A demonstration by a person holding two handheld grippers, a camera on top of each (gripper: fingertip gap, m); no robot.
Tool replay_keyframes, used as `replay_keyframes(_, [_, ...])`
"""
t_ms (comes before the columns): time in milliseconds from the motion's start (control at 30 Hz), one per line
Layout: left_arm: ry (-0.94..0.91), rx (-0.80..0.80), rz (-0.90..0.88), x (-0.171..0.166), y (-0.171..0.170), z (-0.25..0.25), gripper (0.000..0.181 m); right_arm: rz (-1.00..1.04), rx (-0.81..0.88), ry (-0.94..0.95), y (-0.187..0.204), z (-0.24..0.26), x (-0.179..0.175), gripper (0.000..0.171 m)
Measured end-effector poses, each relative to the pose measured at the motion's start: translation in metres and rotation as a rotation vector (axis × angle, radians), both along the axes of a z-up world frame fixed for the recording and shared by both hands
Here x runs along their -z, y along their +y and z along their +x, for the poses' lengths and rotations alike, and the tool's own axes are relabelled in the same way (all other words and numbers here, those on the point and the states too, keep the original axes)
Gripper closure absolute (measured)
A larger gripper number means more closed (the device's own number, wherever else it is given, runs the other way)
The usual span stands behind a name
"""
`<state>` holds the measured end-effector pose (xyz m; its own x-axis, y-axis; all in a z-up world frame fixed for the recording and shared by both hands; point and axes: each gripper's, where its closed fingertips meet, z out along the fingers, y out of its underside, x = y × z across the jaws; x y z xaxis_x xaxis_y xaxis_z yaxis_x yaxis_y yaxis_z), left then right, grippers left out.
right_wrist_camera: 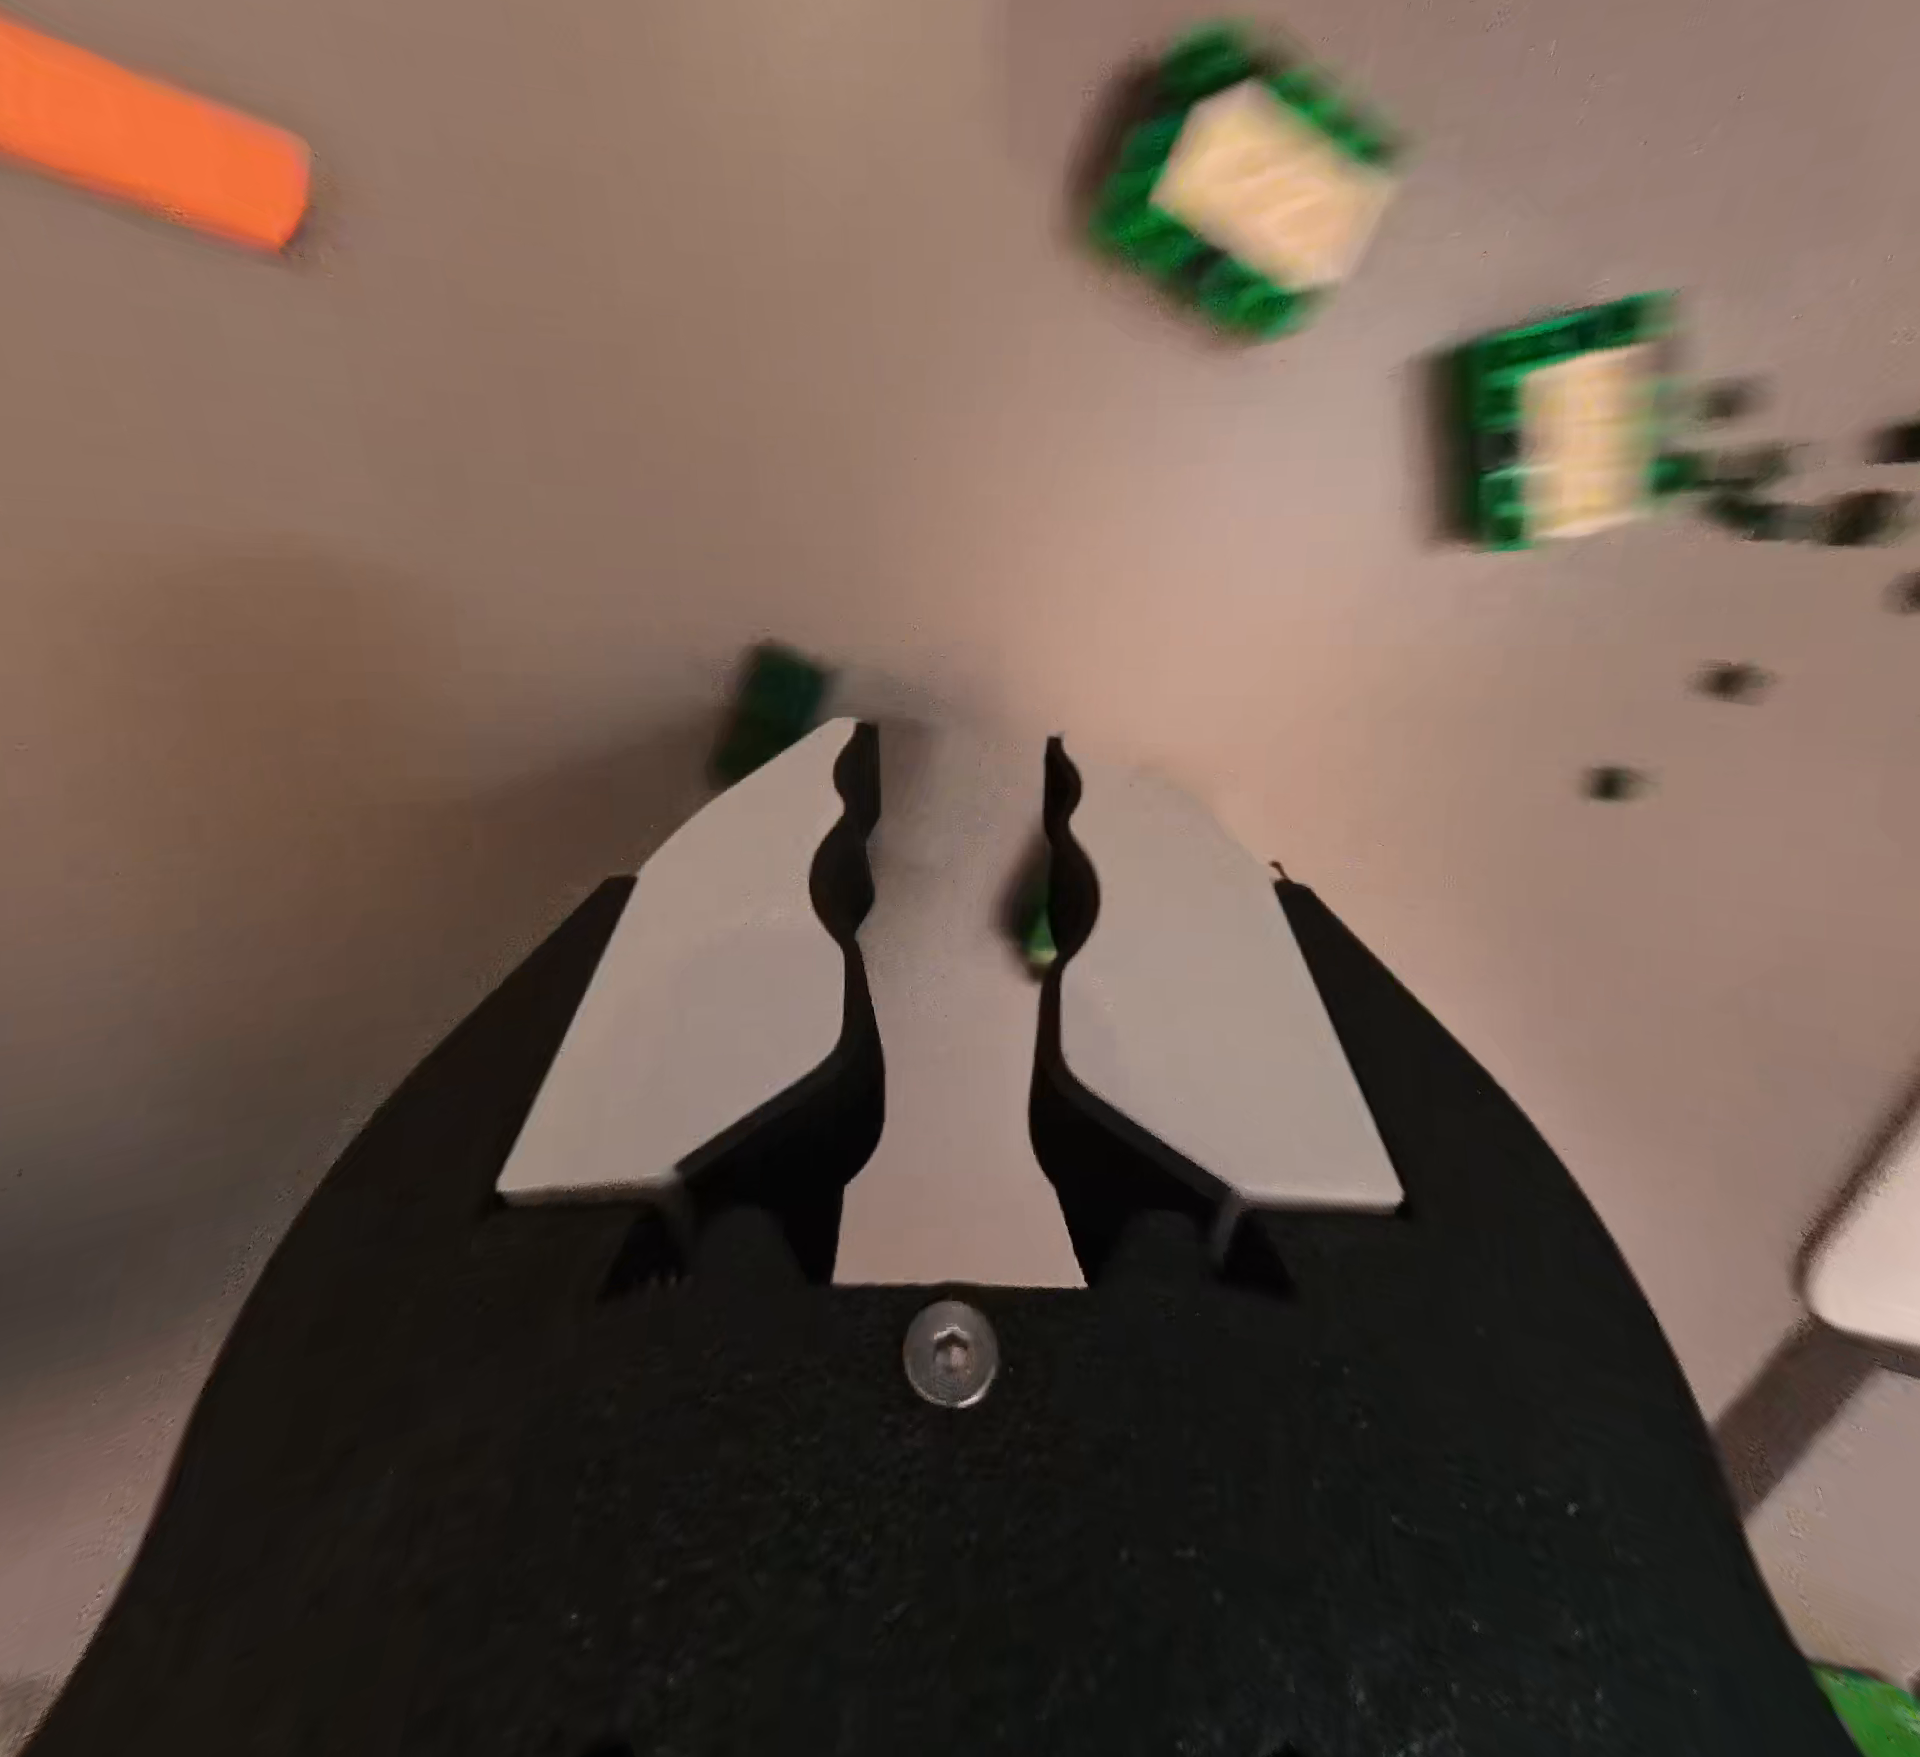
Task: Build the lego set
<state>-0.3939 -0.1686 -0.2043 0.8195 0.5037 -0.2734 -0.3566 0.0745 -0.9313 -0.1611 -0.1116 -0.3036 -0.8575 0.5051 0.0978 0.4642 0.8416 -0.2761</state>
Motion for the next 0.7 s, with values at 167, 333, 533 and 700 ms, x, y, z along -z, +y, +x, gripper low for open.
replay_keyframes(167, [0.035,0.029,0.016,-0.004,0.008,0.01,0.17,-0.13,0.488,0.18,0.056,-0.152,-0.032,0.146])
replay_keyframes(333, [0.08,0.009,-0.031,0.001,0.011,0.004,0.172,-0.17,0.842,0.017,0.073,-0.231,0.01,0.144])
replay_keyframes(533, [0.072,0.022,-0.022,0.001,0.011,0.005,0.172,-0.118,0.885,-0.062,0.067,-0.246,0.03,0.144])
replay_keyframes(700, [0.09,0.041,-0.05,0.003,0.015,0.01,0.172,-0.071,0.906,-0.091,0.069,-0.247,0.034,0.154])
